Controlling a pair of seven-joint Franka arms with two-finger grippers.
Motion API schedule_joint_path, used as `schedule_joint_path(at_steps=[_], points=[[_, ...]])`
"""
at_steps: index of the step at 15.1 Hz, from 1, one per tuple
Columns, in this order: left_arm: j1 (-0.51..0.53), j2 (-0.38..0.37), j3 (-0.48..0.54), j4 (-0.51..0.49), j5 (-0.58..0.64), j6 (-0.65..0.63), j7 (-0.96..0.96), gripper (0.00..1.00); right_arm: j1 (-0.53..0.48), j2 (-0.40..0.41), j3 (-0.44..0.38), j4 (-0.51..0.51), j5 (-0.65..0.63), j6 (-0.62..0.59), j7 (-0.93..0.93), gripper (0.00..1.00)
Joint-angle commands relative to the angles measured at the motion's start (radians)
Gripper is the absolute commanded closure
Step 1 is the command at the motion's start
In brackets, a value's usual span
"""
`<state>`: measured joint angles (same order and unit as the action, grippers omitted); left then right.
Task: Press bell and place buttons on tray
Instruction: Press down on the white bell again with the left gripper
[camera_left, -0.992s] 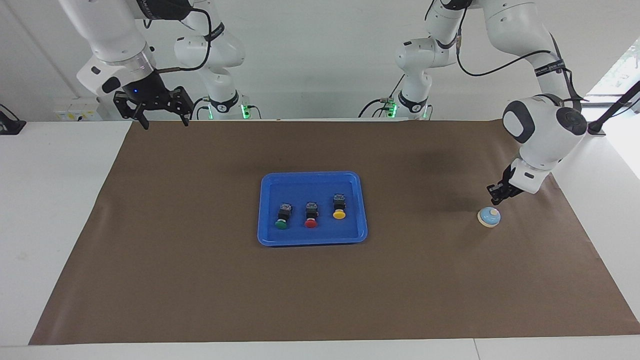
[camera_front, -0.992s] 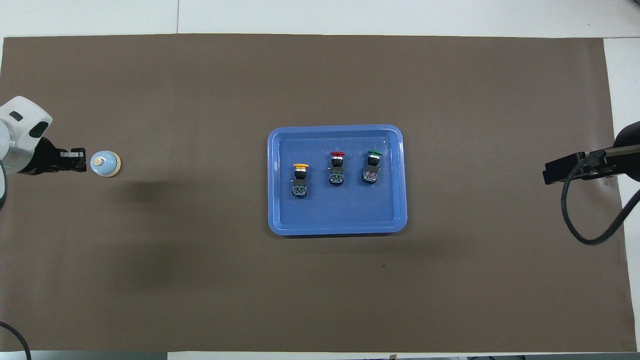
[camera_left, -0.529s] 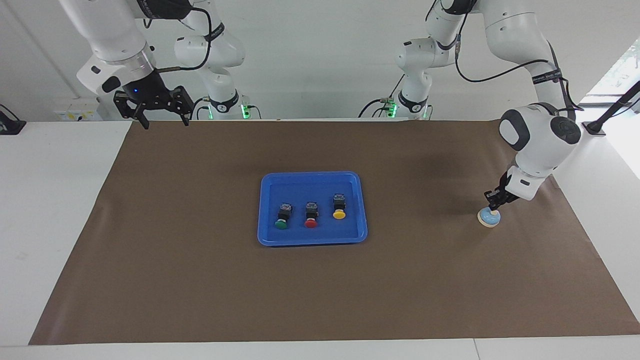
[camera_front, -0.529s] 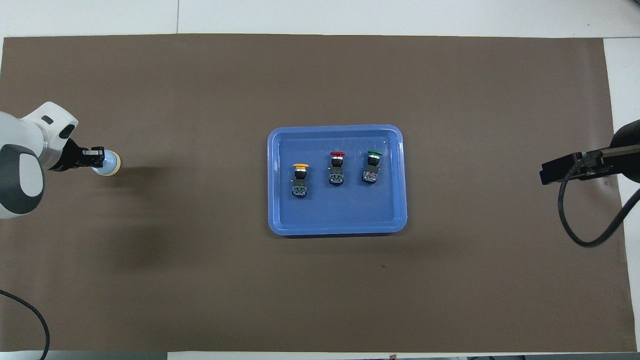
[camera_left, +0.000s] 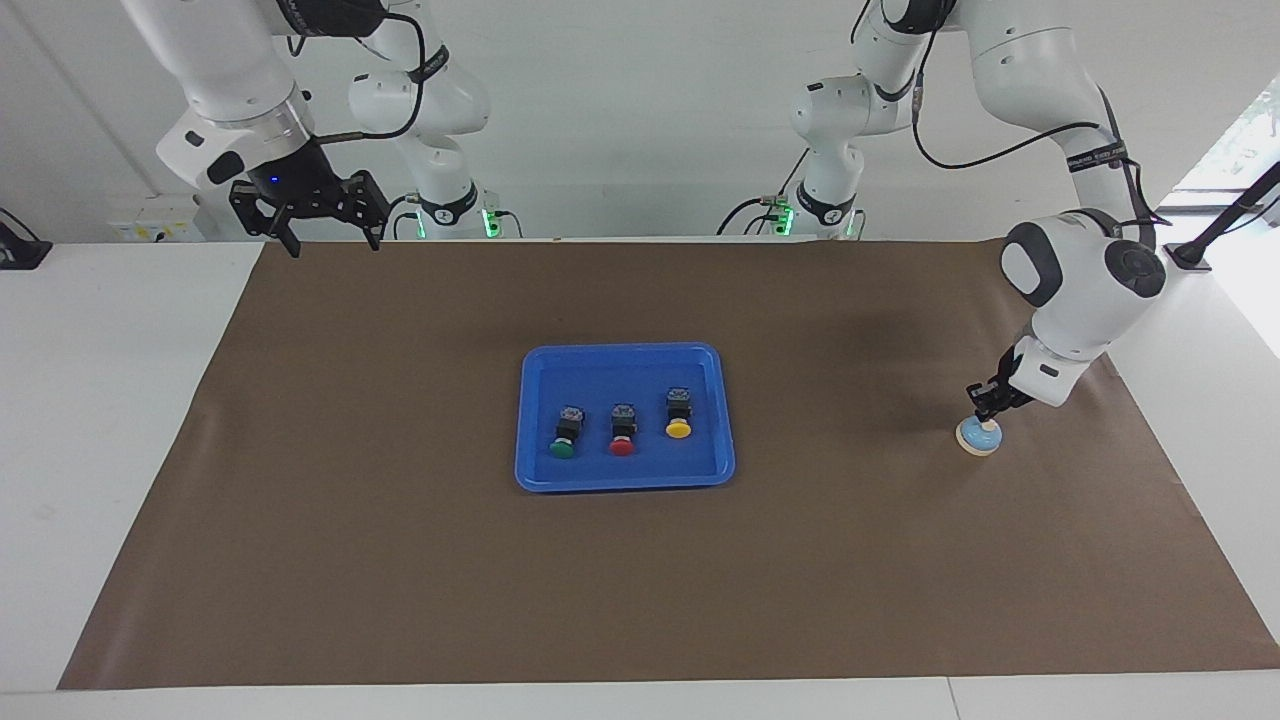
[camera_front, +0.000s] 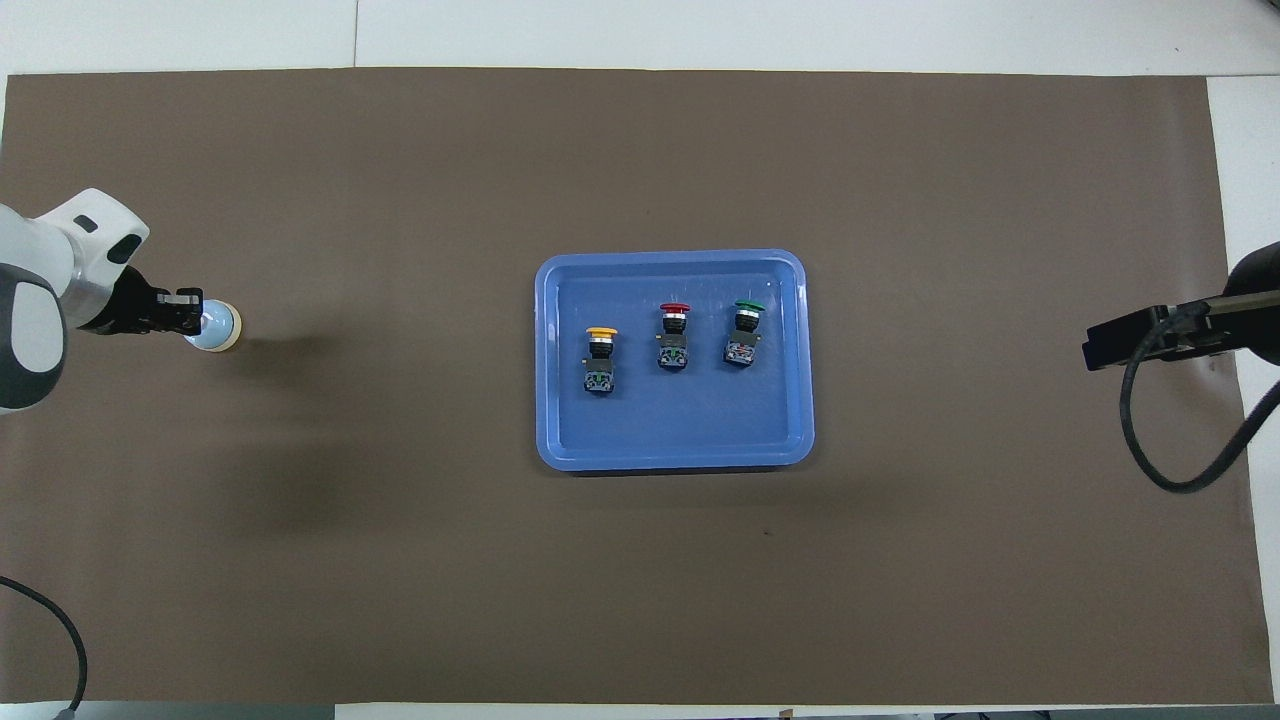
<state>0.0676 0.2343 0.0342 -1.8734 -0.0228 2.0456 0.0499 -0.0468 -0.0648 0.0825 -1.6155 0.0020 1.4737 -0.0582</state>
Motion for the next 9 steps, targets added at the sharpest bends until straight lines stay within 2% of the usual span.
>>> schedule_joint_path(at_steps=[1, 3, 6, 9], points=[[-0.012, -0.062, 0.000, 0.089, -0.002, -0.180, 0.004, 0.60, -0.015, -0.004, 0.008, 0.005, 0.016, -0.021, -0.028, 0.00], [-0.037, -0.134, 0.000, 0.091, -0.002, -0.243, 0.002, 0.00, -0.018, -0.004, 0.008, 0.005, 0.016, -0.021, -0.028, 0.00], [-0.040, -0.246, -0.003, 0.091, -0.009, -0.355, -0.001, 0.00, -0.018, -0.004, 0.008, 0.005, 0.015, -0.021, -0.028, 0.00], [-0.040, -0.268, -0.016, 0.097, -0.011, -0.407, -0.002, 0.00, -0.018, -0.004, 0.008, 0.005, 0.016, -0.021, -0.028, 0.00]])
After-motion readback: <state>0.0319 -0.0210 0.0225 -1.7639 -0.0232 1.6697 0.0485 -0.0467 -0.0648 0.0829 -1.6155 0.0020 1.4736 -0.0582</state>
